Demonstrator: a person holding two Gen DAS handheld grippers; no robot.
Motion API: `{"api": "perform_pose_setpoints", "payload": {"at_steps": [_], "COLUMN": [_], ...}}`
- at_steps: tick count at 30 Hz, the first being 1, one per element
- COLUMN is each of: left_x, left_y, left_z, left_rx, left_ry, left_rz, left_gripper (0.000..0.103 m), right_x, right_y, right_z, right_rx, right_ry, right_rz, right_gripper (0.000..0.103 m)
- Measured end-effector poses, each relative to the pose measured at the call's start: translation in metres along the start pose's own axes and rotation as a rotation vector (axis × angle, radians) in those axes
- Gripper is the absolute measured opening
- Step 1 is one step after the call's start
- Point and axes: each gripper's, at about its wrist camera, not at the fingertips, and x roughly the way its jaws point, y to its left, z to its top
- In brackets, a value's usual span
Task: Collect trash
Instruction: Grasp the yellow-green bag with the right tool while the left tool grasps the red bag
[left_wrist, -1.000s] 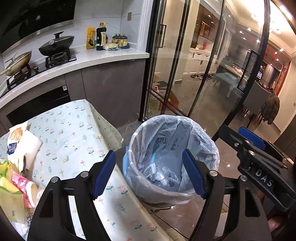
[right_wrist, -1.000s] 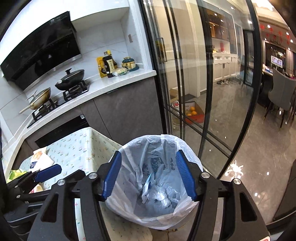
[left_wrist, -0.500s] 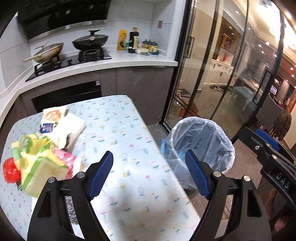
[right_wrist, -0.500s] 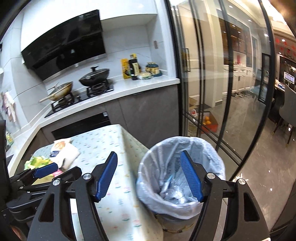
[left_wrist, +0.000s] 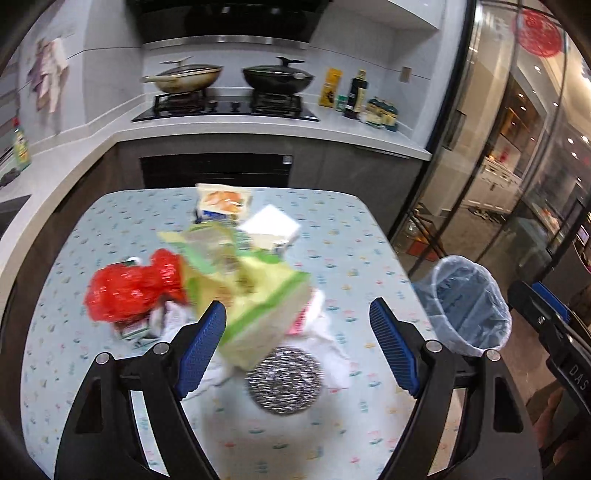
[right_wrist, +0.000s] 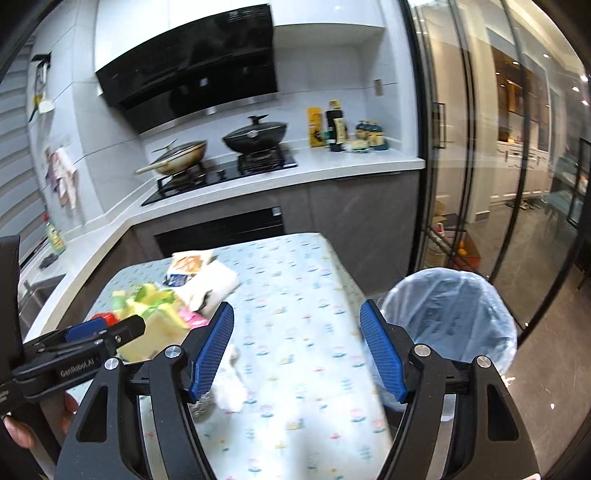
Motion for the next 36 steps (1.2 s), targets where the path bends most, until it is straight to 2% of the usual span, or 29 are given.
{"api": "perform_pose_setpoints", "payload": {"at_steps": [3,6,14,17,23,25,36], "left_x": [-0.005,-0.009,-0.014,-0.012,0.001,0.008,0.064], "left_y": [0.029,0.058,0.130,0.150,0.170,0.175,0.183], "left_z": [-0.002,-0.004,-0.011,-0.011,-0.008,-0.007,0.001], "left_rx": [-0.030,-0.067,-0.175,-0.205,-0.216,-0.207,-0.192], "left_ry": [-0.001,-0.004,0.005,0.015,0.029,0.039,0.111], "left_rz": [0.040,0.082,0.156,0.174,0.185,0.181,0.160], "left_gripper": [0.076,0.084,0.085,0.085,0.088,0.094,0.094], "right_x": [0.006,0.013,0.046,0.057,0.087,0.098,0.142], "right_y": [0.025,0.049,0.110,0.129,0.147,0.148,0.148], "right_z": [-0.003,-0.006,-0.008,-0.008,-0.001,-0.001,-0.018], "right_rx": [-0.032,-0.048,-0.079,-0.092,-0.112,-0.111,-0.096], "right_ry": [0.023,0.049,0.111,0.113,0.139,0.152,0.246], "right_rz": [0.035,0.083,0.173,0.178,0.163,0.151,0.124], "right_gripper": [0.068,0.068,0.068,0.074,0.074,0.074,0.074]}}
